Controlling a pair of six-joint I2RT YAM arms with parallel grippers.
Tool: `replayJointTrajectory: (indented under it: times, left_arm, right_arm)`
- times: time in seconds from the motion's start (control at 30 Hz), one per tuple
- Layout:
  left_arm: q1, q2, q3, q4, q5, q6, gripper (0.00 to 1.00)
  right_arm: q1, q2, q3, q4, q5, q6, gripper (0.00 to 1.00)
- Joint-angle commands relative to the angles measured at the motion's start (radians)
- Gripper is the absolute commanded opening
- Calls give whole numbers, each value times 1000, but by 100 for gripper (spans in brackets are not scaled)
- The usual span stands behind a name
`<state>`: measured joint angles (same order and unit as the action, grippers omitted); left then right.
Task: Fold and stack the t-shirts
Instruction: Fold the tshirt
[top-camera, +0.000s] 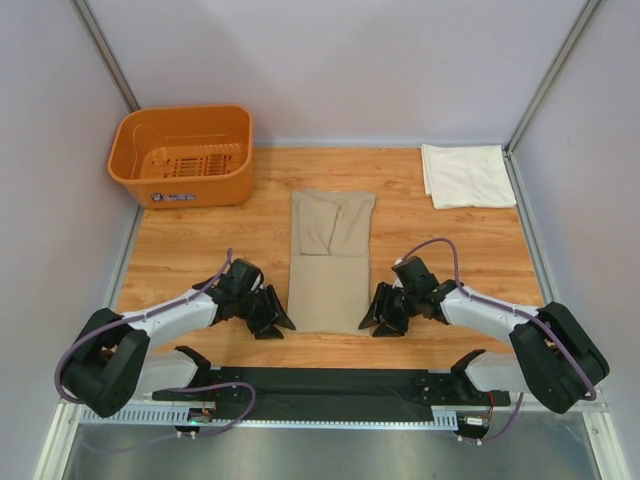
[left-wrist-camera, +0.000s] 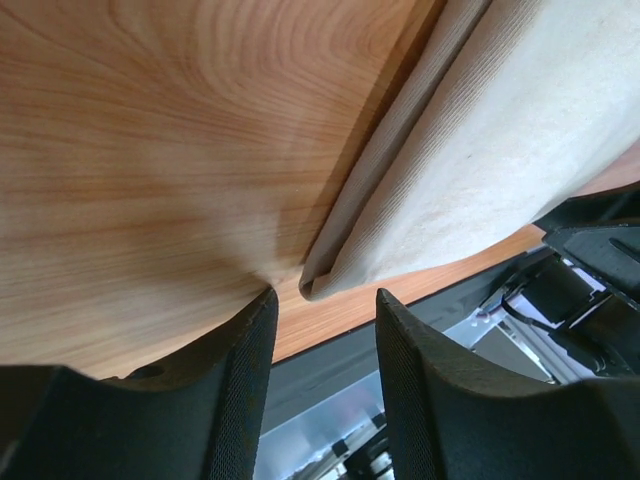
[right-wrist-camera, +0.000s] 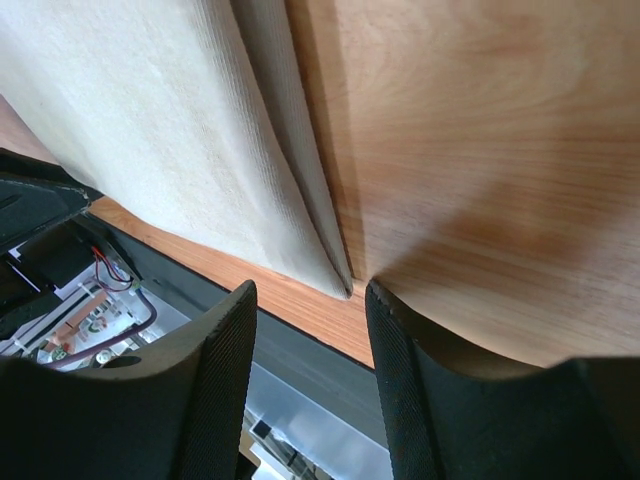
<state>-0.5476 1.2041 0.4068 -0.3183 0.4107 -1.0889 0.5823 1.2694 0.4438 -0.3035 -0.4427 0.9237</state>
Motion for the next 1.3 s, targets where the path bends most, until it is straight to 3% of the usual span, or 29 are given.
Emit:
replayJointTrajectory:
  times: [0.0,1.0,1.17,1.27]
  left_arm:
    - [-2,40,-20,-8,-64,-12,52]
    - [-2,98,-20,-2,-164,-46,43]
    - [-2,115,-11,2,-170,-25,37]
    - [0,126,1,13,-165,-8,28]
  right_arm:
    - [5,41,13,-26,133,-42,50]
    - [8,151,29,-14,102,-112,46]
    - [10,160,36,-9,108,-106,35]
    - [10,171,39,-6,104,-108,20]
